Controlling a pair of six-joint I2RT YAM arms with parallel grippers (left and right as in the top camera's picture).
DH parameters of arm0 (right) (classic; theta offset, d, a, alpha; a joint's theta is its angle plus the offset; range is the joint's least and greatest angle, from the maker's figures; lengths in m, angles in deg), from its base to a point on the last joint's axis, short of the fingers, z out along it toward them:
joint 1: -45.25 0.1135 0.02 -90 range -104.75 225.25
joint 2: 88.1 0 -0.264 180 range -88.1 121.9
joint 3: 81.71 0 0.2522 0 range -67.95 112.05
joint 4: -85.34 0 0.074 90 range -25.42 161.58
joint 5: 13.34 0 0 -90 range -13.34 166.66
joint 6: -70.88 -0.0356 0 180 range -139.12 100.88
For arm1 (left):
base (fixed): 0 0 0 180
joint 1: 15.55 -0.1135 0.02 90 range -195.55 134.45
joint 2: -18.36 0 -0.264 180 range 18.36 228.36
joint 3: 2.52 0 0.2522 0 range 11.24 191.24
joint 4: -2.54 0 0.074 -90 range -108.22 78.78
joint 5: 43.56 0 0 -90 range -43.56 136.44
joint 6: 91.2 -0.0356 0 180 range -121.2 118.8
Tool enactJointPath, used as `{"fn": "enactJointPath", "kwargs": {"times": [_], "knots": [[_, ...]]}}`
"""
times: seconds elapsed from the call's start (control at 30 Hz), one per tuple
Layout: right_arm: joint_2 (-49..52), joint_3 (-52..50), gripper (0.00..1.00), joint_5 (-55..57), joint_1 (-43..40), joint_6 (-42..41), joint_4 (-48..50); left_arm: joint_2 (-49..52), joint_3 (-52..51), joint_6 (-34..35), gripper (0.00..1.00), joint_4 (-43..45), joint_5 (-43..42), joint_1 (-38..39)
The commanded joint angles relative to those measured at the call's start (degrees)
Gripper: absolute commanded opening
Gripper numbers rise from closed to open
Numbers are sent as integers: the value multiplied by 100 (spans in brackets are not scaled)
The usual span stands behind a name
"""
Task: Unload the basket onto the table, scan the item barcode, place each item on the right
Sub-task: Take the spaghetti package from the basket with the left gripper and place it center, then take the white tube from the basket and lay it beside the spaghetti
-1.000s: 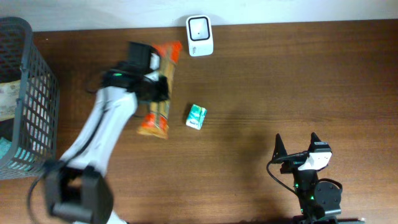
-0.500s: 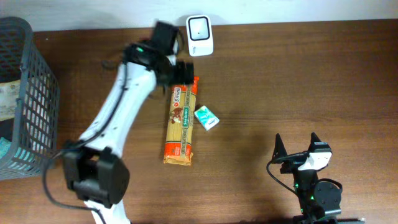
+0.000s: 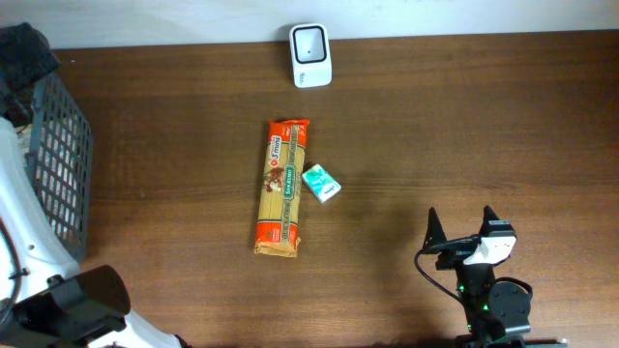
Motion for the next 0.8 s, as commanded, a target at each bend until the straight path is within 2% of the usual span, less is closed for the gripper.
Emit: {"fn": "enactJointPath", "kwargs": {"times": [0.0, 0.17, 0.27, 0.4, 0.43, 0.47, 0.57, 0.63, 0.7, 0.77], "knots": [[-37, -52, 99, 31, 42, -20, -7, -120, 105, -87, 99, -109, -7, -533], [-37, -52, 99, 31, 42, -22, -7, 90, -544, -87, 99, -197, -15, -1189], [-37, -52, 99, 31, 42, -22, -7, 756, -824, -328, 100, -654, -568, -1606], [-37, -52, 99, 31, 42, -20, -7, 1550, -826, -1134, 99, -1161, -1460, -2094], [-37, -52, 99, 31, 42, -20, -7, 1753, -826, -1545, 99, -1222, -1794, -2142], [-37, -52, 99, 31, 42, -22, -7, 1950, -826, -2170, 98, -1274, -2223, -2155], [-37, -52, 99, 31, 42, -22, -7, 2446, -953, -3023, 91, -1412, -2684, -2149], [-37, -52, 99, 31, 42, -22, -7, 2463, -1357, -3182, 85, -1259, -2712, -2140], [-37, -52, 99, 31, 42, -20, -7, 2463, -1502, -3178, 84, -1200, -2715, -2140], [-37, -52, 99, 31, 42, -22, -7, 2463, -1589, -3167, 75, -1244, -2719, -2129]]}}
